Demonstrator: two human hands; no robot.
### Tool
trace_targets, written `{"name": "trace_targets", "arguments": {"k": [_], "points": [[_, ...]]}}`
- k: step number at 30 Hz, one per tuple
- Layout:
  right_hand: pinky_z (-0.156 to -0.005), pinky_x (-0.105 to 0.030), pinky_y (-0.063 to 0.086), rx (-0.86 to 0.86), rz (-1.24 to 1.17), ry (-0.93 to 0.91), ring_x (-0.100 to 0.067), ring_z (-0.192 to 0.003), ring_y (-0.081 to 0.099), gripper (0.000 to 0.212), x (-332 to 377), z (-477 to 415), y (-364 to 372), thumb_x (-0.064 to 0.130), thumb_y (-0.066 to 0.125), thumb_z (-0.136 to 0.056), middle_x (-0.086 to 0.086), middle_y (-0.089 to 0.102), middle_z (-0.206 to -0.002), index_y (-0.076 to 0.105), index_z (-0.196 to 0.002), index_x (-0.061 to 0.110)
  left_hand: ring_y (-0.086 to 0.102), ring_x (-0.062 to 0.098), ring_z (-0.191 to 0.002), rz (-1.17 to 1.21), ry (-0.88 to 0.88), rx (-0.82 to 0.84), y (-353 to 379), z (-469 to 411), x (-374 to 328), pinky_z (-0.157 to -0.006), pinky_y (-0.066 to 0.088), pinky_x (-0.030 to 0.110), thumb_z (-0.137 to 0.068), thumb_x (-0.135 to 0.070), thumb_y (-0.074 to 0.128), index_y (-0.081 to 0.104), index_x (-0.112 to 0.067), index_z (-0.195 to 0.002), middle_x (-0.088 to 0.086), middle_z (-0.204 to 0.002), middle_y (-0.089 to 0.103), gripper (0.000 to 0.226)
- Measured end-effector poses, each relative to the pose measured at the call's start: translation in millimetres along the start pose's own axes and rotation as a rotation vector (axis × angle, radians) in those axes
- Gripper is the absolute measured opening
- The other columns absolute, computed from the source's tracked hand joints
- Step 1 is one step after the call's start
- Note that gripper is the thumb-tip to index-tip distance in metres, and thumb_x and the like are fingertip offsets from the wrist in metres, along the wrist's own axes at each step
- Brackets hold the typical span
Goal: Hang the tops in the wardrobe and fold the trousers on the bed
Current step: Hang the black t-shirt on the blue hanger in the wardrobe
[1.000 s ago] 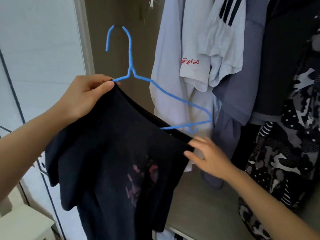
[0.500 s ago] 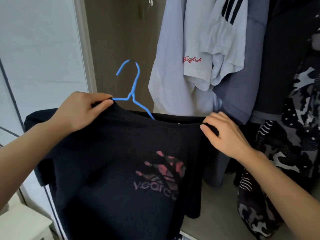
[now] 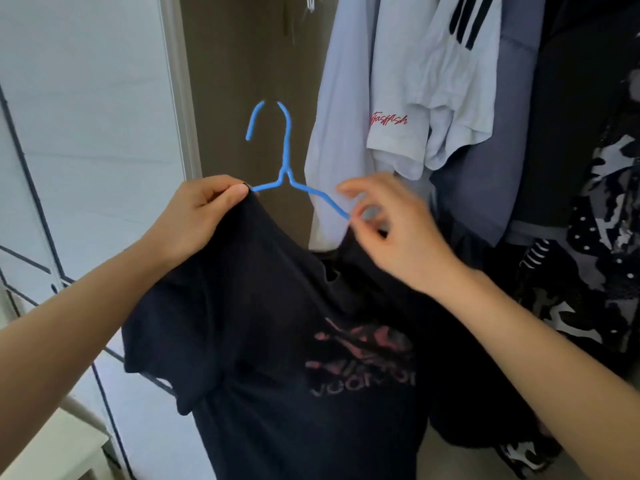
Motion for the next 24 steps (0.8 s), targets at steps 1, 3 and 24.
{"name": "trace_targets", "arguments": {"k": [1, 3, 24], "points": [[-0.081, -0.029, 0.050, -0.051, 0.121, 0.067, -0.011, -0.095, 0.056, 0.031, -11, -3, -14, 0.012, 0.061, -0.090, 0.009, 0.053, -0.109, 0.061, -0.120, 0.019, 0.060, -0.004, -0.085, 0.038, -0.013, -0.023, -5, 0, 2, -0.080, 0.044, 0.014, -0.102, -0.031, 0.050, 0.072, -0.034, -0.088, -0.017, -0.089, 0.070, 0.026], [-0.082, -0.025, 0.045, 0.059, 0.274, 0.238, -0.004, -0.093, 0.053, 0.022, -39, -2, -19, 0.033, 0.057, -0.094, 0.012, 0.058, -0.096, 0.066, -0.110, 0.020, 0.061, -0.005, -0.084, 0.083, -0.024, -0.055, -12, -2, 4, -0.080, 0.044, 0.017, -0.101, -0.030, 0.051, 0.073, -0.036, -0.083, -0.017, -0.087, 0.071, 0.029], [-0.068, -0.031, 0.035, 0.021, -0.322, 0.589, -0.017, -0.071, 0.045, 0.036, -65, 14, -8, 0.022, 0.053, -0.097, -0.007, 0.047, -0.073, 0.058, -0.081, -0.009, 0.067, 0.010, -0.082, 0.109, -0.151, 0.230, -14, 2, 26, -0.075, 0.052, 0.023, -0.098, -0.024, 0.057, 0.077, -0.023, -0.096, -0.004, -0.089, 0.075, 0.020]]}}
Point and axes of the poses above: each hand's wrist, its own z-axis away from the middle knuckle, its own y-axis out of the palm, x = y × z, the point moved 9 cm from there along -z, towards the middle knuckle
